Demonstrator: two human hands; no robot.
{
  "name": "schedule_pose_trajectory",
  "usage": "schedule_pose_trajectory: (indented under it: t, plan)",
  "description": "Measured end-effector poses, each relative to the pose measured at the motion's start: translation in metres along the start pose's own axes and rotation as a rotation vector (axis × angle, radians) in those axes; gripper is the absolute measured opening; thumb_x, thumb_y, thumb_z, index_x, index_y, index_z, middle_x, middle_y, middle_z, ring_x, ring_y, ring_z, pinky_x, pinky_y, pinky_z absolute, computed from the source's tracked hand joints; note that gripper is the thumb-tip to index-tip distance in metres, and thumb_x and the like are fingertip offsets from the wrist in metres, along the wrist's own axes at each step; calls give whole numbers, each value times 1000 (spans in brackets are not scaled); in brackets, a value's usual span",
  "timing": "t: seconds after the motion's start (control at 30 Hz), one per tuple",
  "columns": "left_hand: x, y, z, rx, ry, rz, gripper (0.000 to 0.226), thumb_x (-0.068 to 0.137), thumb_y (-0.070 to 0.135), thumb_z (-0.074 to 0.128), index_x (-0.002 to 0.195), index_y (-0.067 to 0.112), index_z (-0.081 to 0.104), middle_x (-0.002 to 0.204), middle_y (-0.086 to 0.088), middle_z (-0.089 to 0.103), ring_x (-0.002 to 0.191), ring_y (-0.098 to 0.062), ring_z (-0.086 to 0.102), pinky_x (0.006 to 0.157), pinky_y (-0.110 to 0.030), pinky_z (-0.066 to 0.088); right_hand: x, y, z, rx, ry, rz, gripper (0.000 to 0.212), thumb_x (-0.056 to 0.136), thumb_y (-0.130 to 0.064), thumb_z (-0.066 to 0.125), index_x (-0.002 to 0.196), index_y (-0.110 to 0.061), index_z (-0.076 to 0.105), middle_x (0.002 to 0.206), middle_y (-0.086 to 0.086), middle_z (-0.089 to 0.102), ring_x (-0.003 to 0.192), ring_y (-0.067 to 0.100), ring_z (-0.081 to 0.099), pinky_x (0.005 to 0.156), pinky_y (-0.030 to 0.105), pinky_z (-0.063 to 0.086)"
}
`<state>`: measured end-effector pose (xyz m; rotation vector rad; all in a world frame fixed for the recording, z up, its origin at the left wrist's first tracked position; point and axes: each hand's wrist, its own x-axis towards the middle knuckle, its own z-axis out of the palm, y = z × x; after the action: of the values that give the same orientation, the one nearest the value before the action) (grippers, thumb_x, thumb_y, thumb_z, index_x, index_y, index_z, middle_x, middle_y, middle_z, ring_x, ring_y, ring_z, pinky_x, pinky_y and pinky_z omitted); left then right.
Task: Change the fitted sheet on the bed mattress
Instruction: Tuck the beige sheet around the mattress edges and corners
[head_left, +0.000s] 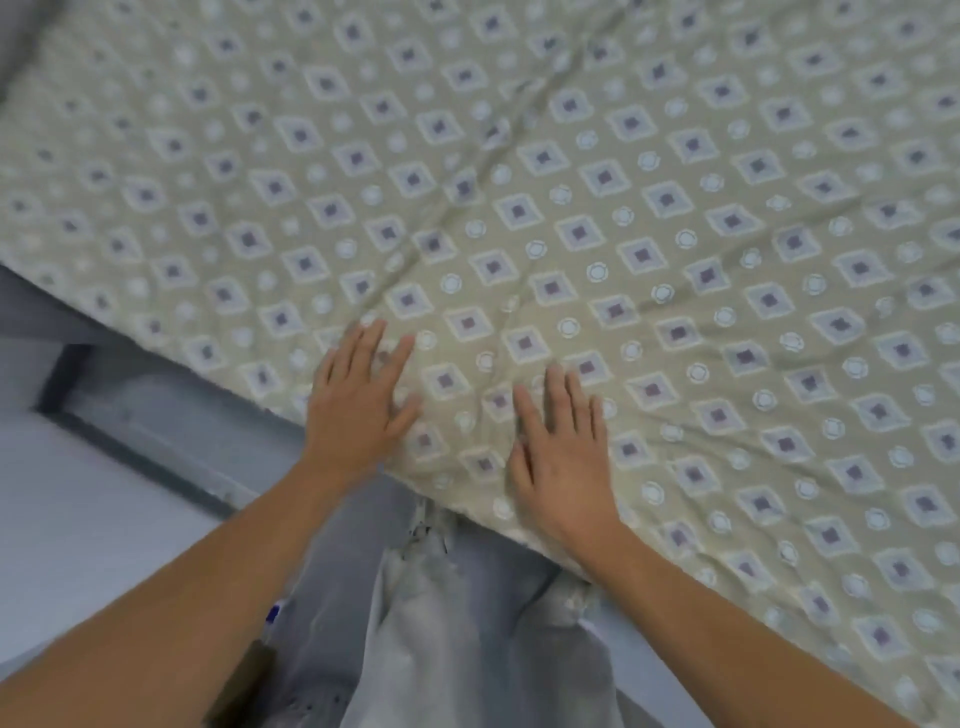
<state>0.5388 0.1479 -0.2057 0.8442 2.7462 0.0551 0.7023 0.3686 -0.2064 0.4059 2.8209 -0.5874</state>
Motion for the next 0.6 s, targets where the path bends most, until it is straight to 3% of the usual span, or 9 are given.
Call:
schedule_pose_trajectory:
  t: [0.17, 0.27, 0.4, 0.6]
  plan:
    - [-48, -60, -10, -48, -60, -331, 70, 100, 60, 38, 165, 38, 22, 173, -8, 17, 158, -35, 17, 121, -65, 27, 51, -73, 10, -59, -161, -408, 66, 104, -44, 38, 167, -27, 25, 176, 13, 3, 163, 34, -5, 130, 59, 5]
    - [-63, -92, -11, -128, -33, -426, 71, 101, 62, 43, 165, 42, 17, 175, -3, 11, 159, -34, 13, 122, -64, 24, 80, -115, 22, -144, -210, -582, 68, 103, -44, 40, 167, -28, 23, 176, 12, 3, 162, 35, -4, 130, 59, 6]
    - [-67, -128, -11, -181, 15, -408, 71, 101, 61, 44, 165, 41, 21, 175, -1, 12, 160, -29, 11, 125, -58, 22, 117, -157, 38, -254, -185, -698, 74, 103, -43, 47, 168, -26, 18, 176, 12, 5, 162, 38, 0, 128, 63, 9]
    - [-54, -196, -16, -218, 6, -472, 71, 102, 63, 42, 165, 45, 13, 175, 4, 0, 161, -23, -4, 129, -54, 13, 125, -168, 58, -468, -96, -729, 75, 104, -47, 40, 168, -17, 16, 175, 18, 3, 160, 45, -3, 123, 70, 11]
